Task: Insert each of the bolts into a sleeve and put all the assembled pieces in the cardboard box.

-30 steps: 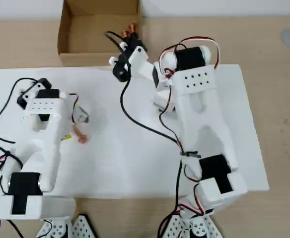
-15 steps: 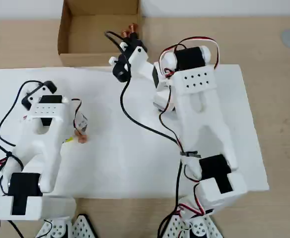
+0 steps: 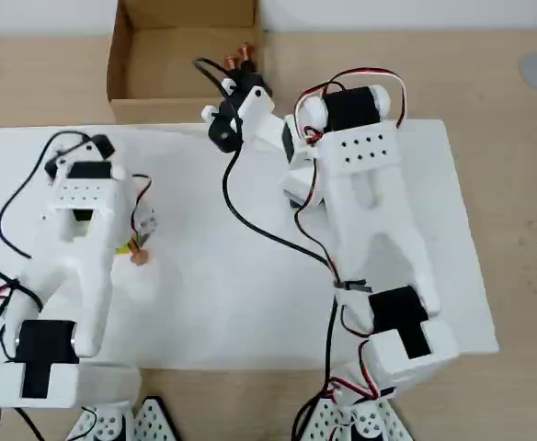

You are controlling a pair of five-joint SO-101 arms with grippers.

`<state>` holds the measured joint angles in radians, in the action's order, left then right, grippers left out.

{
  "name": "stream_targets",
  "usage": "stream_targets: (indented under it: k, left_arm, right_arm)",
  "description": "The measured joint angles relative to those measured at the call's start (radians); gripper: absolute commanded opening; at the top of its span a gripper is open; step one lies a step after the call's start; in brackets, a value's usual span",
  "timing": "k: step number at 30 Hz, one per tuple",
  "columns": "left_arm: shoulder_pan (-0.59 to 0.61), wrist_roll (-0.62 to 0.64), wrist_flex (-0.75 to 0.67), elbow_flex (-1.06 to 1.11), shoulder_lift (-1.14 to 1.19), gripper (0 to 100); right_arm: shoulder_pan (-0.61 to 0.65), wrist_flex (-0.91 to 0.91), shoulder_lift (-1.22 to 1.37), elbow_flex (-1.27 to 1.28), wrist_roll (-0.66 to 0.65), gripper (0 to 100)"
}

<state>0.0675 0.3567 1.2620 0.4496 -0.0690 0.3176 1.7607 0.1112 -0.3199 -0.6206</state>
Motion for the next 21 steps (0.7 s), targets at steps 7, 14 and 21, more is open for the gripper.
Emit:
stream_targets:
  k: [7,14,21]
  left_arm:
    - [0.0,-0.272,0.186,-0.149,0.0,1]
    - [0.117,-0.76,0.218,-0.175,0.002,1]
    - [0.261,-1.32,0.178,-0.203,0.002,1]
  right_arm:
    - [0.0,0.0,0.0,0.0,0.0,1.1]
    - [0.0,0.0,0.0,0.0,0.0,1.1]
    - [0.0,0.0,0.0,0.0,0.0,1.1]
